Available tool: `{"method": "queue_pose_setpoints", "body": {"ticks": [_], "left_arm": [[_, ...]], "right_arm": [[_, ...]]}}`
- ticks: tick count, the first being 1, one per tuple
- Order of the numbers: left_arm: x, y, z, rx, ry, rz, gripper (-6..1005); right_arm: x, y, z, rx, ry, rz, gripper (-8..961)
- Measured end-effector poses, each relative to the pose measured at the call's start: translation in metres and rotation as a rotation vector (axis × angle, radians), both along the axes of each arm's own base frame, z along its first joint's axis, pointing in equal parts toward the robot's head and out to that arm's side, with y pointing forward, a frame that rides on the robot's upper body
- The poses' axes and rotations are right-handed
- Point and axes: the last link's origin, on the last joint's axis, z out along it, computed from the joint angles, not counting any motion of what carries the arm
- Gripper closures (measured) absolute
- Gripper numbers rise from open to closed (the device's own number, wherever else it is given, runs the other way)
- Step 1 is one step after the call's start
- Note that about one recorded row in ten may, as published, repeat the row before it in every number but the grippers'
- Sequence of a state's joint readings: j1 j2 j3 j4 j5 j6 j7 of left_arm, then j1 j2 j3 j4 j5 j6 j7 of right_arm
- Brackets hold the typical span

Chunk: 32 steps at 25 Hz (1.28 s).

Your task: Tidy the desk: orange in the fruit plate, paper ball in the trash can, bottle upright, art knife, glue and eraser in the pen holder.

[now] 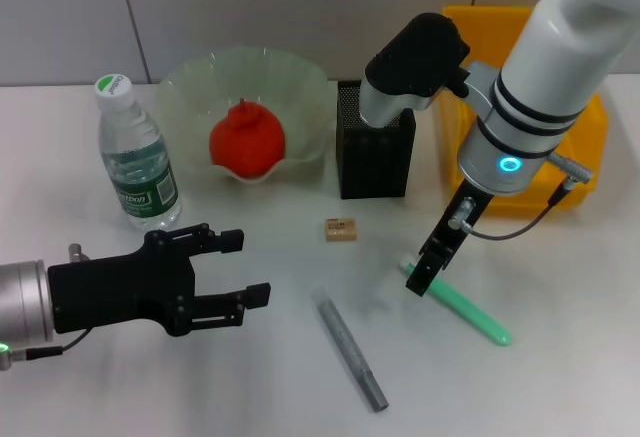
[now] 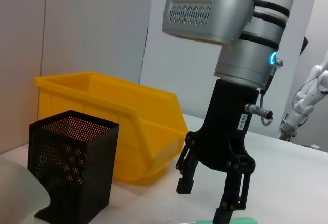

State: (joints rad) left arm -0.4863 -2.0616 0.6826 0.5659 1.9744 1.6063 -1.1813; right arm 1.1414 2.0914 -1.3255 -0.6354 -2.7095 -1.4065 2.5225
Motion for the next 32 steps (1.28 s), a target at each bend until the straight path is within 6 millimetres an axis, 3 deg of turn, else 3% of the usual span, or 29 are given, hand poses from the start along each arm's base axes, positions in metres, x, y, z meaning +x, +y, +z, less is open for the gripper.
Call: {"method": "queue_pose_setpoints", "body": {"ticks": [32], "left_arm": [[0.001,0.002,-0.001,0.0,0.0,-0.001,202]], "right_arm": [[0.013,-0.004,-0.007,-0.018,-0.003,0.003,210]]}}
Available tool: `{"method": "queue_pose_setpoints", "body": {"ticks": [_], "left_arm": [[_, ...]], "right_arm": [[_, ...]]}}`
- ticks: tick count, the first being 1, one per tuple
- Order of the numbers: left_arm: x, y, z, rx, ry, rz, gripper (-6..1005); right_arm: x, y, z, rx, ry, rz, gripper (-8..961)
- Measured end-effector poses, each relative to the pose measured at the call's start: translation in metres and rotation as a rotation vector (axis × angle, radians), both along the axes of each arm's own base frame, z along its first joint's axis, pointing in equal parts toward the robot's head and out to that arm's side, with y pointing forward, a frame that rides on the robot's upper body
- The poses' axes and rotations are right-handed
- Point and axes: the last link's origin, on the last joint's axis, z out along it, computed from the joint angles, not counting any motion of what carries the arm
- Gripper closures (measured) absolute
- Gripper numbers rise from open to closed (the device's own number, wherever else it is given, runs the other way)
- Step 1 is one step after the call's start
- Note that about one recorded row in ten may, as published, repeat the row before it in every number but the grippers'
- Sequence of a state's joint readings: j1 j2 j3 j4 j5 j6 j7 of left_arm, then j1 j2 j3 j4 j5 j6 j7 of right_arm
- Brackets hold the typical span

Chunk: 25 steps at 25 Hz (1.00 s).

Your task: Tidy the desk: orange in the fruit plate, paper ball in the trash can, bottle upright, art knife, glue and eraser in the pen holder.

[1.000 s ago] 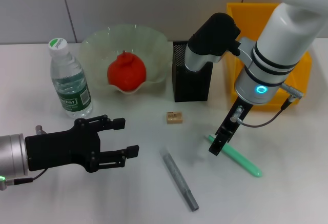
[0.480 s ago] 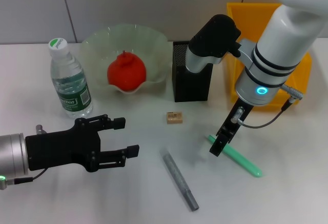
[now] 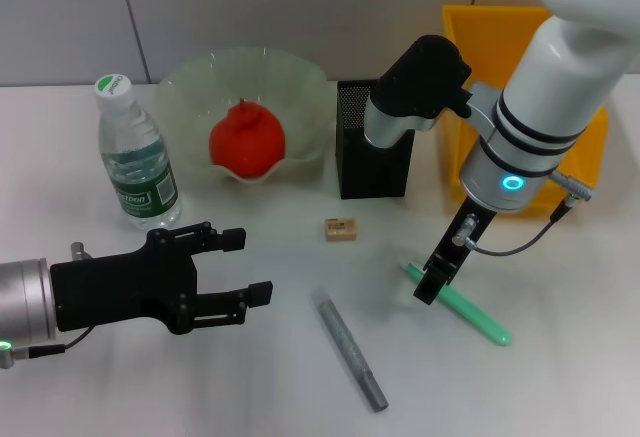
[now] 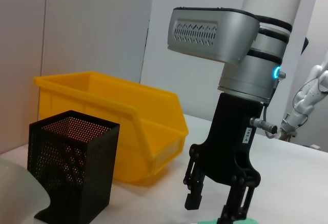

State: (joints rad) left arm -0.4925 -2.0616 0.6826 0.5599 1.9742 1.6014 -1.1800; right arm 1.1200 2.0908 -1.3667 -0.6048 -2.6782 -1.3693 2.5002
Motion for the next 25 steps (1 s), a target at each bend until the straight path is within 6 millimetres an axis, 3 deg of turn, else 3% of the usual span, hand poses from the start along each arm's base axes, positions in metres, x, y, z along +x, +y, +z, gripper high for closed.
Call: {"method": "queue_pose_setpoints", "body": {"ticks": [1,6,13,25], "left_arm": [[0.0,0.0,0.0,0.0,0.0,0.0,202],[0.0,0.0,0.0,0.001,-0.002,0.001,202],[0.0,0.0,0.0,0.003,-0.003,0.0,202],[0.001,0.001,0.0,0.003,-0.003,-0.001,202]], "right_arm": [[0.001,0.0,0.0,0.001,0.0,-0.001,214],[0.003,0.001,-0.001,0.009,0.001,0.0,411],[0.006,0.002,-0.003,0.017,0.002,0.003,528],[0.012,0.002,-0.006,0.01,-0.005,0.008,532]]}}
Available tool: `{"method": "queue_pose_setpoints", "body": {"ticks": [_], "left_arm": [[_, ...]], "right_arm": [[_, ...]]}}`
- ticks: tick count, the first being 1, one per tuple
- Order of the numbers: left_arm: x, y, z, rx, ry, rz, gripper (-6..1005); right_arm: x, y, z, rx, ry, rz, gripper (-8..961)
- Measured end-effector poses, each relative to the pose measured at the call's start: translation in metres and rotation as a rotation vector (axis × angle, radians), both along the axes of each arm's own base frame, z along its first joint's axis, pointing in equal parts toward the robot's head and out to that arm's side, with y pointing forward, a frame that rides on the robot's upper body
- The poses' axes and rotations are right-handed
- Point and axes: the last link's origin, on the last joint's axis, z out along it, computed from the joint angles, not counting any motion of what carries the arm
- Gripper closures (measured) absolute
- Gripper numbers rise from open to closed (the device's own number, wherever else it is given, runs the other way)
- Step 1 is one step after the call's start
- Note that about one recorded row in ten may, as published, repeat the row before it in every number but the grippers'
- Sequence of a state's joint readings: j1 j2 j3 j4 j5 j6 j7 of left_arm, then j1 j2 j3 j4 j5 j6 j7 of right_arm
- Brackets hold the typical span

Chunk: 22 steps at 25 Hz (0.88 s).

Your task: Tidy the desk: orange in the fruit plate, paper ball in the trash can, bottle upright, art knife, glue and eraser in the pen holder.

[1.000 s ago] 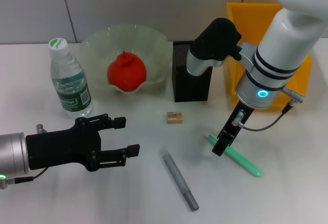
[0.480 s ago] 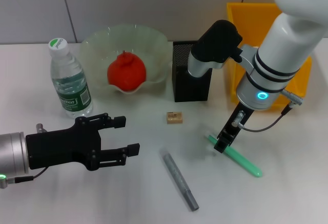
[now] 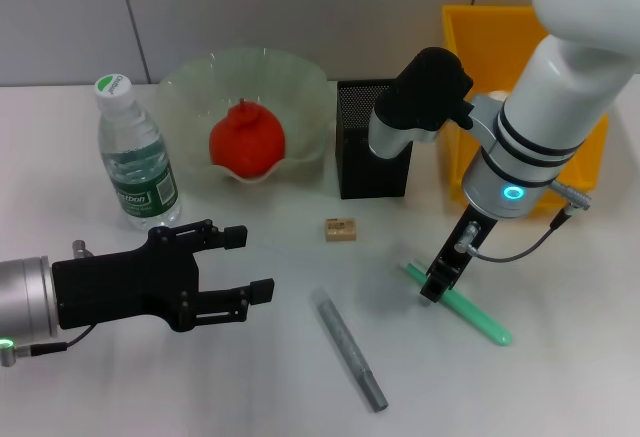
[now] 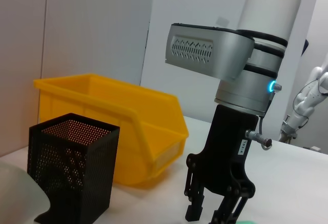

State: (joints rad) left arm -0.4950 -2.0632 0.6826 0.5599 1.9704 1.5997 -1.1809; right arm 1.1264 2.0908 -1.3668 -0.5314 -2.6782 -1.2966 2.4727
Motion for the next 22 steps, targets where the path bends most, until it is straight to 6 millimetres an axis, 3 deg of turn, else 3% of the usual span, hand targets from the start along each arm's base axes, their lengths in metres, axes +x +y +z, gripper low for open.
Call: {"method": "queue_pose_setpoints", "body": {"ticks": [22], "left_arm": [[0.0002,0.0008,-0.0005,0.004,0.0,0.004,202]], "right_arm": [[0.0008,-0.001,-0.0017,-0.008,0.007,0.008,595]]}}
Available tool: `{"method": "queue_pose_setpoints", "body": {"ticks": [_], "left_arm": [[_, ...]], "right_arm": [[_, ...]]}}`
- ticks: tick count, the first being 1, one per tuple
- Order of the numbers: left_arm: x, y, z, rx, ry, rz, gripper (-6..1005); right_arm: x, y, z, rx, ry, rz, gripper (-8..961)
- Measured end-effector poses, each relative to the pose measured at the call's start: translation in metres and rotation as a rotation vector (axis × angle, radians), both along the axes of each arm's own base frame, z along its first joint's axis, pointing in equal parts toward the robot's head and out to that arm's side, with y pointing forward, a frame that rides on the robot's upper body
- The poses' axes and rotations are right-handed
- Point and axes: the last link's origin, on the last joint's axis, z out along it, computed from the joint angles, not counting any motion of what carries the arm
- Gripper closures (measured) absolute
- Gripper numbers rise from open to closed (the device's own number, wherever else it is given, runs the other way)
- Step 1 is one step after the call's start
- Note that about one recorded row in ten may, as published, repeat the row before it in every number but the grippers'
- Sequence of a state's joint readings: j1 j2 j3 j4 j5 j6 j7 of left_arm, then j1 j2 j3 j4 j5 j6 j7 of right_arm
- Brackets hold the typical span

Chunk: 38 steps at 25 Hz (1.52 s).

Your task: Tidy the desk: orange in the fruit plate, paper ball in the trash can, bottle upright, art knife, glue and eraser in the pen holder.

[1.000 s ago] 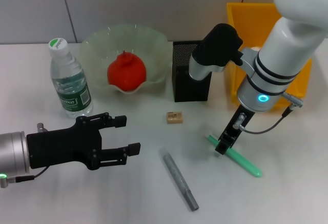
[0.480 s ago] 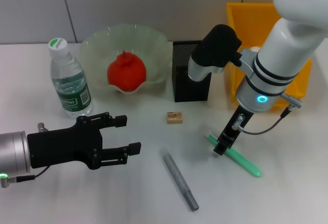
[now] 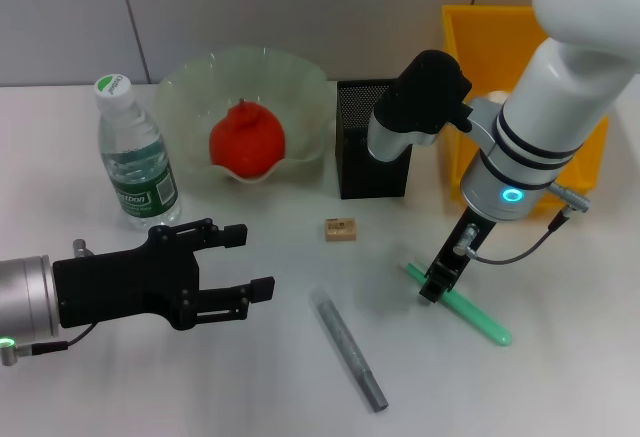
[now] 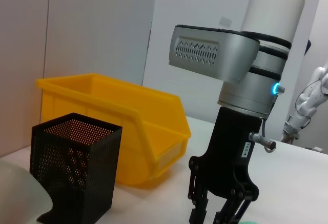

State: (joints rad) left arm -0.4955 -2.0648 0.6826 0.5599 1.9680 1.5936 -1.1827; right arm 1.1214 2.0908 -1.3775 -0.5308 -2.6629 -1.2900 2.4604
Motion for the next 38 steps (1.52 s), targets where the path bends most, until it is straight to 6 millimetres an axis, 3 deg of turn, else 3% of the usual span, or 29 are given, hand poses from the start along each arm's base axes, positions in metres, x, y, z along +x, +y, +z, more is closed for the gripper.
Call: {"method": "queue_pose_setpoints", "body": {"ticks": [24,27,38], "left_arm": [[0.0005,0.0011,0.0011,0.011,-0.008,0.002,202],[0.0007,0.0015,0.0011,0.012,-0.008,0.003,202],[0.002,0.0023,0.0005,0.014,-0.011,0.001,202]], "right_arm": [[0.0034,-0.002,0.0002,-0.009,-0.011,-0.012,617],[0.0036,-0.0019,0.0004,-0.009,-0.013,-0.012,757],[0.0032,-0.0018,0.0008,-0.011,-0.016,-0.011,754]]}}
